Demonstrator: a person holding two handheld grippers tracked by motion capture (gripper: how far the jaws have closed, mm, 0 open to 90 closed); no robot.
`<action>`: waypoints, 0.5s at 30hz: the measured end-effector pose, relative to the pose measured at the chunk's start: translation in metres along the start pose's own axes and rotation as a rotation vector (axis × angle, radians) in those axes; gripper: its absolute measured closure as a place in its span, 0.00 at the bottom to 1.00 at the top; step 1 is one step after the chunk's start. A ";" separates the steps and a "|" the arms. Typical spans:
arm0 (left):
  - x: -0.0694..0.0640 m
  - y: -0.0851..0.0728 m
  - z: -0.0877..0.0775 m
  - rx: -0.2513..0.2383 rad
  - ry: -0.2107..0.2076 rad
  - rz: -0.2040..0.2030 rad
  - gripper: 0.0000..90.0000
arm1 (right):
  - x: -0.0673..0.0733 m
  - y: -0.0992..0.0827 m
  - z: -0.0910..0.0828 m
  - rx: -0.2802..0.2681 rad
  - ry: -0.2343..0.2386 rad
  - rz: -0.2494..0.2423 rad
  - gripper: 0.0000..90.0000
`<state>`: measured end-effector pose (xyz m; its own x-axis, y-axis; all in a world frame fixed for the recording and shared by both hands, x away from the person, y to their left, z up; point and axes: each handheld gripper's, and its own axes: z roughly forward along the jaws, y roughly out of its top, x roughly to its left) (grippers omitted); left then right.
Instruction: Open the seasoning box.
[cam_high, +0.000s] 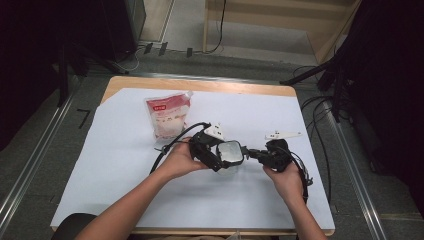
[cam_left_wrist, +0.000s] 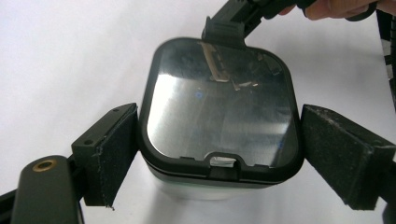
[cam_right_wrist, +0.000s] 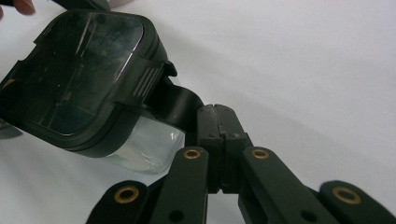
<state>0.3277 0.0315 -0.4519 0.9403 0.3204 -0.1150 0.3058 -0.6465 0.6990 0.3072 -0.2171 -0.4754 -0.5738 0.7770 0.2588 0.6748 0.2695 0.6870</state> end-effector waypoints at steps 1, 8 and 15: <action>-0.001 -0.001 0.002 0.009 0.005 0.007 0.16 | 0.000 0.000 0.000 0.000 0.000 -0.001 1.00; -0.001 -0.006 0.005 -0.005 0.020 0.022 0.18 | 0.000 0.000 0.000 0.000 0.002 0.000 1.00; -0.004 -0.003 0.002 0.007 0.041 0.052 0.20 | 0.000 0.000 0.000 -0.001 0.001 0.002 1.00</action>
<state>0.3232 0.0312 -0.4548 0.9482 0.3139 -0.0499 0.2577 -0.6675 0.6986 0.3072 -0.2169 -0.4758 -0.5729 0.7771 0.2606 0.6754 0.2675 0.6872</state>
